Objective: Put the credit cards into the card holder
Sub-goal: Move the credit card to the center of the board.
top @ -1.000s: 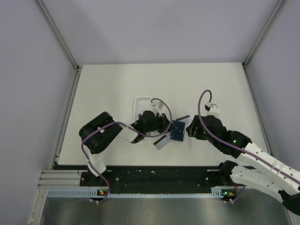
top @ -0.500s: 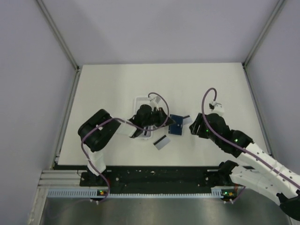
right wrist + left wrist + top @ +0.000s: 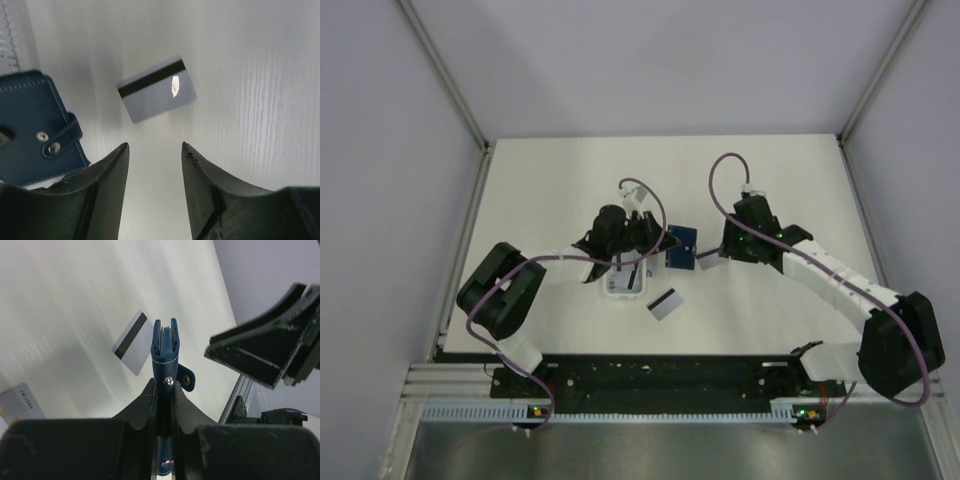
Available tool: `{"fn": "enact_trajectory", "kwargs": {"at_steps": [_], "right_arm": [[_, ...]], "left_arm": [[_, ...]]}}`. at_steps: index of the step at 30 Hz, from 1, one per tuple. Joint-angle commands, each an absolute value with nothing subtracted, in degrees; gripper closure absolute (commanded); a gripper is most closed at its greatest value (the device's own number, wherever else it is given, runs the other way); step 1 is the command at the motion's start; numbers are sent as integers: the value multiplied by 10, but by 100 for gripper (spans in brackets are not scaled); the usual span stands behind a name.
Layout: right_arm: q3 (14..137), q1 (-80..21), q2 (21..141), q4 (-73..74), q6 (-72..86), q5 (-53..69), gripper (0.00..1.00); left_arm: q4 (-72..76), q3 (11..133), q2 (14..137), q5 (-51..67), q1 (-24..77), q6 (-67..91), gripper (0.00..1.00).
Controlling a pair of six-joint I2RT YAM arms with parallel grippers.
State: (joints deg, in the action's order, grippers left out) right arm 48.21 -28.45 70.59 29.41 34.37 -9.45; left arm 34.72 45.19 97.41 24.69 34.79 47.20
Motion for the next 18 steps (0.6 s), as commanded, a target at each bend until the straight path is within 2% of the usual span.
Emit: {"fn": "enact_trajectory", "kwargs": {"at_steps": [1, 5, 9, 18], "right_arm": [[598, -268, 819, 234, 260, -29, 51], [671, -267, 935, 239, 247, -5, 50], [714, -267, 1014, 239, 245, -16, 57], [737, -258, 1099, 243, 244, -46, 60]], "left_arm": [[352, 445, 939, 263, 348, 452, 100], [351, 436, 931, 266, 345, 448, 100], [353, 423, 915, 265, 344, 450, 100], [362, 401, 897, 267, 335, 454, 100]]}}
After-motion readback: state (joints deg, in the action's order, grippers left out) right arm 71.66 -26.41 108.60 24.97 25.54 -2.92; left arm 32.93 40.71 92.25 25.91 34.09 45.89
